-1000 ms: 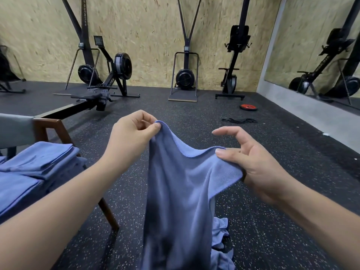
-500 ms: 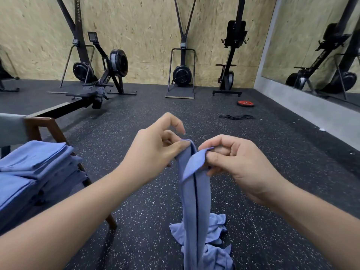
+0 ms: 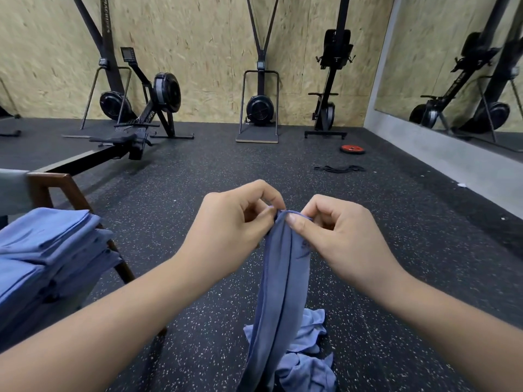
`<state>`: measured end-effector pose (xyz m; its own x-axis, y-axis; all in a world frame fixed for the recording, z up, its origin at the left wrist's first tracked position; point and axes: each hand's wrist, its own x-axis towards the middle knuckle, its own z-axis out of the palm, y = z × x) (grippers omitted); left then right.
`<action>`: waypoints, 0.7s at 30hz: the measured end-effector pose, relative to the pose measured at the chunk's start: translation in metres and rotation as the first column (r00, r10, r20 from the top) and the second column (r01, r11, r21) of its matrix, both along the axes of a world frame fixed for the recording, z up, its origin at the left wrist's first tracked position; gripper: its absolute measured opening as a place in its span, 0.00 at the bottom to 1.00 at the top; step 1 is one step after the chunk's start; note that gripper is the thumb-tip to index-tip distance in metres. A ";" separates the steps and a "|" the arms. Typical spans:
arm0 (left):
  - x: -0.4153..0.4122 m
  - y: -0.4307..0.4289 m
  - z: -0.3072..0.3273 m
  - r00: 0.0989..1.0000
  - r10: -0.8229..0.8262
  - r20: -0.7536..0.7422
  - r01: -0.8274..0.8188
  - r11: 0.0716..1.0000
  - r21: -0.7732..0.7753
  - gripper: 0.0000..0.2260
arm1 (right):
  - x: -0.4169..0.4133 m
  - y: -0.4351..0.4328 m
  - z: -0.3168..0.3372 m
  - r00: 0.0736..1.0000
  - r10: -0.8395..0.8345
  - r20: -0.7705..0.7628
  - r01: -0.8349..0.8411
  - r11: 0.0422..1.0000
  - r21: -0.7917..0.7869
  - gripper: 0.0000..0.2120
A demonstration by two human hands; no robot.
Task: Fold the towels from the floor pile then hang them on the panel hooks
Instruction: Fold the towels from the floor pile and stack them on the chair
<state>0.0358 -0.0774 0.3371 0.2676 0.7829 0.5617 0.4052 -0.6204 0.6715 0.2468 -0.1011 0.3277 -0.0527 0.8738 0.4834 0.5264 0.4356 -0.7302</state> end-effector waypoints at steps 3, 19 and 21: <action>0.001 -0.001 0.003 1.000 0.003 0.009 -0.003 1.000 0.014 0.05 | 0.002 0.000 0.000 0.999 -0.037 0.032 0.033 0.993 0.113 0.11; -0.012 0.011 0.003 0.989 0.053 -0.139 -0.048 0.998 0.040 0.06 | 0.013 0.010 -0.005 0.986 0.091 0.138 -0.094 0.996 0.012 0.15; -0.020 0.015 0.006 0.984 0.077 -0.160 -0.069 0.996 0.054 0.06 | 0.023 0.016 -0.008 0.945 0.131 0.301 -0.119 0.991 -0.057 0.20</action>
<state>0.0163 -0.0620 0.3429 0.3010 0.7769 0.5530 0.5514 -0.6149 0.5638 0.2693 -0.0855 0.3201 -0.3014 0.8682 0.3943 0.6687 0.4872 -0.5617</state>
